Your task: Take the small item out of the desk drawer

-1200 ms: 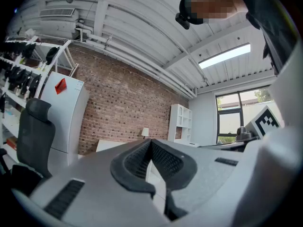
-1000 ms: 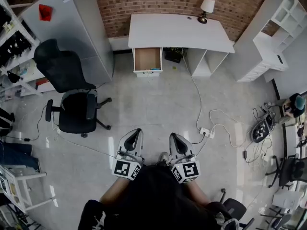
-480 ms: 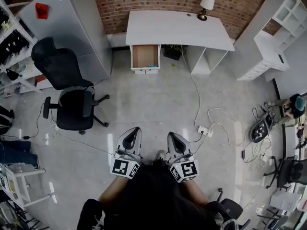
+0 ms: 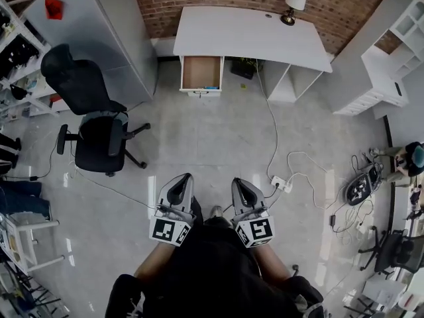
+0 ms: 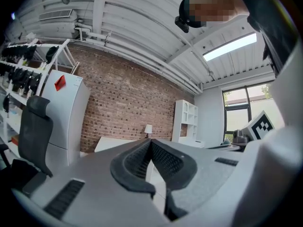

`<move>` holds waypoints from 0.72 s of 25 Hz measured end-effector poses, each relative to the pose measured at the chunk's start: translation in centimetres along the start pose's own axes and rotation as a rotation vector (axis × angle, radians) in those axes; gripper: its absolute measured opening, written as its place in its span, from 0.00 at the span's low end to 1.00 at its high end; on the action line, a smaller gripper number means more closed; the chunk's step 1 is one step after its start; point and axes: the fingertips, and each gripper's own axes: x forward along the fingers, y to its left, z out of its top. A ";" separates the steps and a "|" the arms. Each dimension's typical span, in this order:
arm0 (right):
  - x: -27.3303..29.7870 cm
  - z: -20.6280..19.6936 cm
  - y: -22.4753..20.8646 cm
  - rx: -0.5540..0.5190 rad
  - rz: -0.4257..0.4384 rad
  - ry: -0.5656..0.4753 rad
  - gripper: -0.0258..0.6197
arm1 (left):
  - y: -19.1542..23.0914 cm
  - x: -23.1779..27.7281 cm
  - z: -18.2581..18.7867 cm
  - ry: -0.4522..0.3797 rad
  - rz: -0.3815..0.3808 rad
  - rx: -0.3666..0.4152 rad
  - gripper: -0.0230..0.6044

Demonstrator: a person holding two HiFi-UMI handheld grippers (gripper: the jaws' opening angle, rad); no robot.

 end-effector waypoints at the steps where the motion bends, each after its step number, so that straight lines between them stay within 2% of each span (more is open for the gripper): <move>1: 0.7 -0.1 -0.5 0.001 0.002 0.005 0.07 | 0.4 0.7 -0.2 0.004 0.002 -0.004 0.05; 5: 5.5 -0.9 -3.0 -0.004 0.010 0.030 0.07 | 3.0 5.2 -1.0 0.014 0.001 -0.018 0.05; 10: 14.0 -0.6 -5.8 -0.042 0.018 0.062 0.07 | 8.7 12.5 -1.1 0.009 -0.012 -0.038 0.05; 15: 23.4 0.9 -7.9 -0.074 0.020 0.097 0.07 | 15.2 19.9 0.2 0.013 -0.033 -0.073 0.05; 18: 28.5 1.5 -8.9 -0.086 0.028 0.117 0.07 | 18.8 23.4 1.3 0.009 -0.043 -0.062 0.05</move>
